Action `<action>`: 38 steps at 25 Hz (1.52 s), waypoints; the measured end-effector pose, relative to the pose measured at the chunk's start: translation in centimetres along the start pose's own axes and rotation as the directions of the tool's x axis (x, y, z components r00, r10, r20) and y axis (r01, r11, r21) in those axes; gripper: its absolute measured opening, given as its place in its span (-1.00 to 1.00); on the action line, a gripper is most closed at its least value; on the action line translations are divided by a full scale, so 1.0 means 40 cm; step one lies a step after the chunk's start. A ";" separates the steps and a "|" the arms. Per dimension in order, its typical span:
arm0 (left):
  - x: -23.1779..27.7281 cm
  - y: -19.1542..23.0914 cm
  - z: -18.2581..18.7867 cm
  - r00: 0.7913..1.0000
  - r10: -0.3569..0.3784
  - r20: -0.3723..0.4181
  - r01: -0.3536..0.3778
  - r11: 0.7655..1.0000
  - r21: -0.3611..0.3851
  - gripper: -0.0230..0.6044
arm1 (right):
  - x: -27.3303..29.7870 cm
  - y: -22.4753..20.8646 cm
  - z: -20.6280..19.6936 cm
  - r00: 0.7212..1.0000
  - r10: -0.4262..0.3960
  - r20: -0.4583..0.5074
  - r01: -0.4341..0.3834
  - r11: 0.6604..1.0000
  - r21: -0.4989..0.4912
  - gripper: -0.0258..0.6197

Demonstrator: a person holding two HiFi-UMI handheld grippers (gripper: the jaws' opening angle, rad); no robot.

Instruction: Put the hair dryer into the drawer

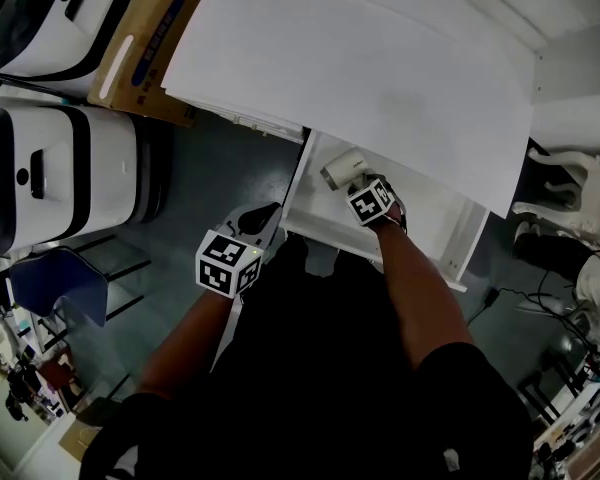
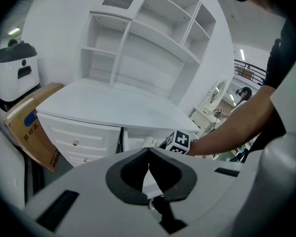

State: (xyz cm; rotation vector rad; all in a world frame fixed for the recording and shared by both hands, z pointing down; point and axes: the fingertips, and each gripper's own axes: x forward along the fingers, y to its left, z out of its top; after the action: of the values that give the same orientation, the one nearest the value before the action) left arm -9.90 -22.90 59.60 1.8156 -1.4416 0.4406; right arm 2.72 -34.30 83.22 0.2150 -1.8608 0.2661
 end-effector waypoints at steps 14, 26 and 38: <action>0.001 0.015 0.001 1.000 -0.024 -0.014 0.024 1.000 0.020 -0.90 | 0.002 -0.009 0.005 1.000 0.010 0.010 -0.010 1.000 0.009 -0.25; 0.006 0.035 0.042 0.996 -0.086 -0.008 0.087 0.992 0.089 -0.90 | -0.032 0.002 -0.014 0.999 -0.042 -0.021 0.043 0.999 0.019 -0.25; 0.003 0.037 0.049 0.988 -0.153 -0.001 0.151 0.978 0.147 -0.90 | -0.106 0.006 -0.002 0.993 -0.120 0.017 0.119 0.991 0.064 -0.25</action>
State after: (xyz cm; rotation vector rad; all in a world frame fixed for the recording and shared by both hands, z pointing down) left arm -11.61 -24.51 58.93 2.0315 -1.2943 0.4700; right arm 4.01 -34.00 79.17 0.3730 -1.8542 0.2408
